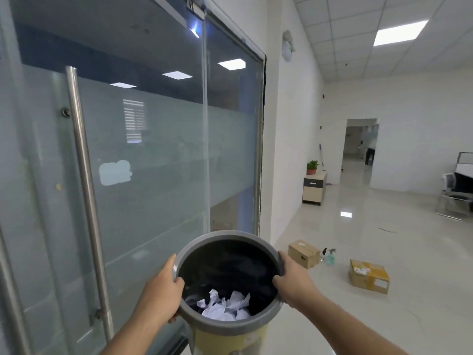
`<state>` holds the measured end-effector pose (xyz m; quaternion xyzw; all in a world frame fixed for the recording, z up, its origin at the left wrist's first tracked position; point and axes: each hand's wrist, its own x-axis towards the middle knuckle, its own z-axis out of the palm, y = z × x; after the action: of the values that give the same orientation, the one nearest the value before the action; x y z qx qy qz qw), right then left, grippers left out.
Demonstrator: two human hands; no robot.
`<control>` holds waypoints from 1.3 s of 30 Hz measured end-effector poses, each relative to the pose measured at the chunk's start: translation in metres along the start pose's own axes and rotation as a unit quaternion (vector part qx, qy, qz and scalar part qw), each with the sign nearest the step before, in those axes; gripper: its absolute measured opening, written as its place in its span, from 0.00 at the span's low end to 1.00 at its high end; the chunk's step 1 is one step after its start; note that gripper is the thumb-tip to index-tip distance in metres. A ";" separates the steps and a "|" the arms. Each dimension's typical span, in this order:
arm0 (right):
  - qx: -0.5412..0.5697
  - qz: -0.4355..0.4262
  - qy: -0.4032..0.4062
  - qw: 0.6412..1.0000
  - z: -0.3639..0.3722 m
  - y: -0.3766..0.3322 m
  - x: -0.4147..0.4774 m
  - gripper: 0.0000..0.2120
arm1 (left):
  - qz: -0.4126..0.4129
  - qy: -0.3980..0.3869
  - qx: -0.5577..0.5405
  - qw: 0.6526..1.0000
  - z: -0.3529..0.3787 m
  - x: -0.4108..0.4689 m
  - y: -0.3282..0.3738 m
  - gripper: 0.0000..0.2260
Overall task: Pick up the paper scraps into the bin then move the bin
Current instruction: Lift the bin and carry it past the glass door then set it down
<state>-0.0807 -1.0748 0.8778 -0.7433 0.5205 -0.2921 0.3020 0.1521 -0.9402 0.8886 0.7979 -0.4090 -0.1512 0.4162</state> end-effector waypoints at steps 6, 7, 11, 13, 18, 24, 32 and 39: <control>-0.001 -0.002 0.003 1.000 0.025 0.013 0.018 0.23 | -0.010 -0.008 0.012 1.000 0.014 0.022 -0.024 0.27; -0.005 -0.001 -0.002 1.000 0.033 0.018 0.020 0.23 | -0.014 -0.009 0.016 1.000 0.018 0.025 -0.032 0.27; -0.024 0.001 -0.020 1.000 0.080 0.050 0.025 0.22 | -0.018 0.008 0.053 0.998 0.043 0.032 -0.083 0.27; -0.030 -0.001 -0.030 0.999 0.112 0.075 0.023 0.22 | -0.019 0.012 0.079 0.997 0.062 0.033 -0.117 0.26; -0.041 0.005 -0.041 0.998 0.218 0.173 0.005 0.25 | -0.045 0.012 0.116 0.992 0.140 0.028 -0.236 0.25; -0.035 0.060 -0.054 0.996 0.376 0.338 -0.043 0.29 | -0.062 -0.016 0.162 0.985 0.275 -0.008 -0.429 0.20; -0.036 0.123 -0.097 0.987 0.556 0.547 -0.114 0.25 | -0.106 -0.093 0.161 0.977 0.434 -0.065 -0.653 0.18; -0.043 0.150 -0.109 0.982 0.626 0.633 -0.144 0.31 | -0.126 -0.110 0.156 0.973 0.500 -0.091 -0.744 0.20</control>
<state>-0.0314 -1.0214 -0.0209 -0.6963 0.6024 -0.1375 0.3652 0.1969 -0.9021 -0.0100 0.8768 -0.3668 -0.2233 0.2165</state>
